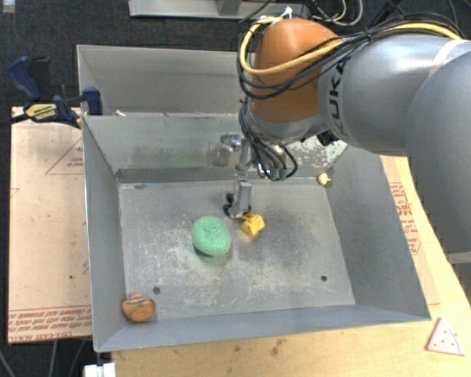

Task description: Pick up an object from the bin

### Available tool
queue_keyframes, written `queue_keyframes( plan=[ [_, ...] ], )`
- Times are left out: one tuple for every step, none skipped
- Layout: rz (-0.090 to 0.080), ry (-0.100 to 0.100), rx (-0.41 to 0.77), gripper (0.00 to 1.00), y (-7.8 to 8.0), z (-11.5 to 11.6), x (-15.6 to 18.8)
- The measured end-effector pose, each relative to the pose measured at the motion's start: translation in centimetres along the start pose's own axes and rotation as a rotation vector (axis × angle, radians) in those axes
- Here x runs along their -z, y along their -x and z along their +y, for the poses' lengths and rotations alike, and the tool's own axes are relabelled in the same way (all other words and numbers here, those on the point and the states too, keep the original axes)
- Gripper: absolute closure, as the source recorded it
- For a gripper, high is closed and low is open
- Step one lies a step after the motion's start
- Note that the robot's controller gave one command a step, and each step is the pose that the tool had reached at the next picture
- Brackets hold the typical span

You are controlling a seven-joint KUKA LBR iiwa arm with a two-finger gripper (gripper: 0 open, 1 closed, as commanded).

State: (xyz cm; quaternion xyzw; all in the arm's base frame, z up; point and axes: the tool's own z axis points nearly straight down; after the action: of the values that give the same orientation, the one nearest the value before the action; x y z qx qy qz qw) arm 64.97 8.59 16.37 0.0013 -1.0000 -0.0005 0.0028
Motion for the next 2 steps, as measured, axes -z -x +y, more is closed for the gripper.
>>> queue_keyframes(
  plan=[
    [-0.007, 0.001, -0.001, 0.00, 0.1, 0.0, 0.5],
    [-0.014, 0.000, 0.072, 0.00, -3.1, -0.8, -2.9]
  ],
)
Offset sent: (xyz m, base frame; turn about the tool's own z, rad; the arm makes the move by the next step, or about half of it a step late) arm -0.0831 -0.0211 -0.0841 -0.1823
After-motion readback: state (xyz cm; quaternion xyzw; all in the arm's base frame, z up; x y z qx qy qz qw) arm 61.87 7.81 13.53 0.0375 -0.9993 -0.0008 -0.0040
